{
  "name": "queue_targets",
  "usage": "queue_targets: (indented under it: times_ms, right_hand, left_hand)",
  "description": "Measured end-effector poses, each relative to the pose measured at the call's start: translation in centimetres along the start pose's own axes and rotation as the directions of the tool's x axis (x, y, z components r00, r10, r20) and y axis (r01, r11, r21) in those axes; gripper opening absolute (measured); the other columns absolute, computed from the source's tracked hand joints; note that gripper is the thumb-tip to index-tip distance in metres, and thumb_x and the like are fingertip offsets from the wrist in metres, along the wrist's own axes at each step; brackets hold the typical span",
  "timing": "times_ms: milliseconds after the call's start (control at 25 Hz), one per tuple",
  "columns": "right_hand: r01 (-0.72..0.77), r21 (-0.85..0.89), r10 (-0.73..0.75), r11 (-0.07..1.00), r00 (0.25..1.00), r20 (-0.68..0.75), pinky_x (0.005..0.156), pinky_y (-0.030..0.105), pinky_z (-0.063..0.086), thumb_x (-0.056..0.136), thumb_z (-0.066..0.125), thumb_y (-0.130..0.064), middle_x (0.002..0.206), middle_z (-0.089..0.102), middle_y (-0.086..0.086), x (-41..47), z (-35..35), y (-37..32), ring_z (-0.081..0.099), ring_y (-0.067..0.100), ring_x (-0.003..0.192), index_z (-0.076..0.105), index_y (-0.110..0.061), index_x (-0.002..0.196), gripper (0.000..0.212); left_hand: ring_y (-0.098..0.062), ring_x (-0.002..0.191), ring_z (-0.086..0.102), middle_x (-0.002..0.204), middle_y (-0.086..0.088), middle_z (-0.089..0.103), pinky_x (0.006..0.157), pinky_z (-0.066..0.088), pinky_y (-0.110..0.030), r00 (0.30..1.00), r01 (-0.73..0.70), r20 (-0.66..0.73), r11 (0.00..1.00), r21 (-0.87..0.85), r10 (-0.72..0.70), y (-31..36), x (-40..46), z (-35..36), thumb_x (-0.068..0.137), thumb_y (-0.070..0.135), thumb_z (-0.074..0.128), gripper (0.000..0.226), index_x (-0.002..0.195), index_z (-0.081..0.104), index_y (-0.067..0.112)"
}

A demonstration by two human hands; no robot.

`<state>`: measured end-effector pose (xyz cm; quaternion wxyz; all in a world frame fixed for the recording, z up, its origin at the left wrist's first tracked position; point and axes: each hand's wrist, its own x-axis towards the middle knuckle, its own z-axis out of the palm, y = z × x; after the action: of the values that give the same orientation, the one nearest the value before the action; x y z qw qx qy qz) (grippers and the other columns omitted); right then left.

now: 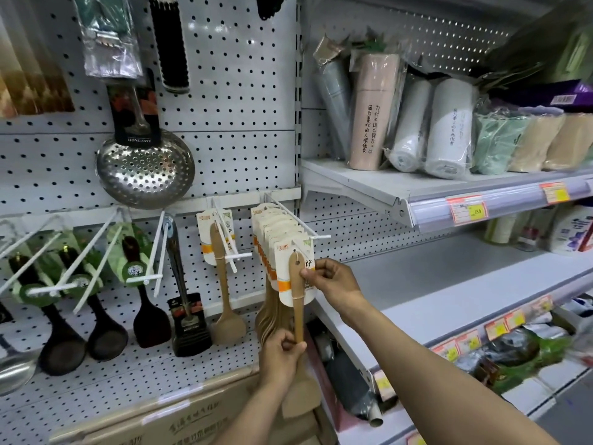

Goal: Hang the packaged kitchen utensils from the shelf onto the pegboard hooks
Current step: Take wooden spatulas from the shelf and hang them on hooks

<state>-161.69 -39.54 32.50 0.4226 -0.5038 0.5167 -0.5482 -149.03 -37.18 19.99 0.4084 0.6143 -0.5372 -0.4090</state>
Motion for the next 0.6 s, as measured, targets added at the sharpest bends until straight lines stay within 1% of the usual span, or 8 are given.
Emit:
queue_targets:
  times_ms: [80,160,200,280,360,400,520,600]
  right_hand:
    - [-0.013,-0.047,0.014,0.999,1.0,0.01,0.064,0.014,0.05,0.087,0.075,-0.011,0.08,0.068,-0.001,-0.5,-0.2,-0.1,0.066,0.01,0.075,0.065,-0.006,0.095,0.013]
    - [-0.062,-0.171,0.06,0.983,0.998,-0.015,0.074,0.02,0.05,0.087,0.076,-0.023,0.094,0.067,0.001,-1.2,-0.6,-0.1,0.065,0.016,0.09,0.064,-0.01,0.105,0.025]
    - [-0.096,-0.289,0.09,0.953,0.995,-0.035,0.081,0.025,0.05,0.087,0.076,-0.03,0.103,0.067,0.001,-1.6,-0.9,-0.2,0.063,0.019,0.097,0.062,-0.012,0.113,0.035]
    - [-0.095,-0.569,0.101,0.817,0.995,-0.021,0.092,0.033,0.049,0.087,0.073,-0.04,0.119,0.064,0.004,-3.0,-1.5,-1.2,0.061,0.023,0.11,0.056,-0.015,0.126,0.049]
    - [0.047,-0.784,0.034,0.619,0.996,0.087,0.096,0.035,0.047,0.088,0.07,-0.041,0.13,0.061,0.008,-5.2,-1.7,-3.0,0.057,0.028,0.119,0.053,-0.016,0.133,0.054]
    - [0.136,-0.847,-0.009,0.514,0.988,0.153,0.097,0.036,0.045,0.088,0.069,-0.041,0.133,0.059,0.01,-6.5,-1.6,-4.1,0.055,0.029,0.123,0.052,-0.018,0.134,0.054]
    - [0.357,-0.897,-0.11,0.261,0.934,0.339,0.1,0.041,0.044,0.09,0.065,-0.042,0.137,0.053,0.013,-10.6,-1.0,-7.4,0.047,0.032,0.128,0.047,-0.022,0.14,0.057]
    - [0.466,-0.866,-0.164,0.182,0.883,0.44,0.102,0.044,0.045,0.091,0.062,-0.044,0.141,0.05,0.012,-13.6,-0.1,-9.4,0.045,0.032,0.131,0.043,-0.022,0.142,0.058]
  left_hand:
    - [-0.014,0.079,0.064,0.077,0.007,0.066,0.076,0.054,-0.032,1.0,0.009,0.02,1.0,0.016,-0.009,0.8,-0.7,-0.6,0.082,0.015,0.075,0.016,0.078,0.061,0.022]
    - [-0.015,0.093,0.064,0.094,0.007,0.067,0.088,0.053,-0.034,1.0,-0.006,0.006,0.999,0.047,0.005,2.2,-1.9,-2.2,0.083,0.016,0.074,0.018,0.093,0.062,0.023]
    - [-0.014,0.098,0.062,0.104,0.005,0.067,0.09,0.051,-0.033,0.999,-0.032,-0.024,0.996,0.089,0.035,3.0,-2.4,-3.2,0.083,0.017,0.074,0.024,0.102,0.061,0.023]
    - [-0.015,0.108,0.059,0.12,0.004,0.063,0.095,0.05,-0.035,0.989,-0.105,-0.074,0.964,0.243,0.126,4.9,-4.2,-5.9,0.082,0.022,0.074,0.037,0.116,0.059,0.023]
    - [-0.017,0.119,0.054,0.132,0.004,0.056,0.099,0.048,-0.039,0.972,-0.177,-0.063,0.886,0.429,0.225,7.2,-7.2,-8.8,0.082,0.024,0.074,0.049,0.126,0.054,0.025]
    - [-0.019,0.123,0.051,0.136,0.003,0.052,0.101,0.046,-0.04,0.961,-0.207,-0.053,0.833,0.513,0.271,8.3,-9.1,-10.4,0.082,0.025,0.074,0.053,0.13,0.051,0.026]
    - [-0.023,0.13,0.042,0.141,-0.002,0.046,0.103,0.038,-0.037,0.933,-0.218,-0.06,0.692,0.689,0.354,11.6,-14.8,-14.8,0.084,0.029,0.072,0.057,0.135,0.047,0.026]
    - [-0.024,0.131,0.041,0.14,-0.003,0.045,0.102,0.037,-0.035,0.921,-0.196,-0.092,0.655,0.73,0.379,12.6,-19.0,-17.5,0.087,0.029,0.069,0.055,0.137,0.045,0.026]
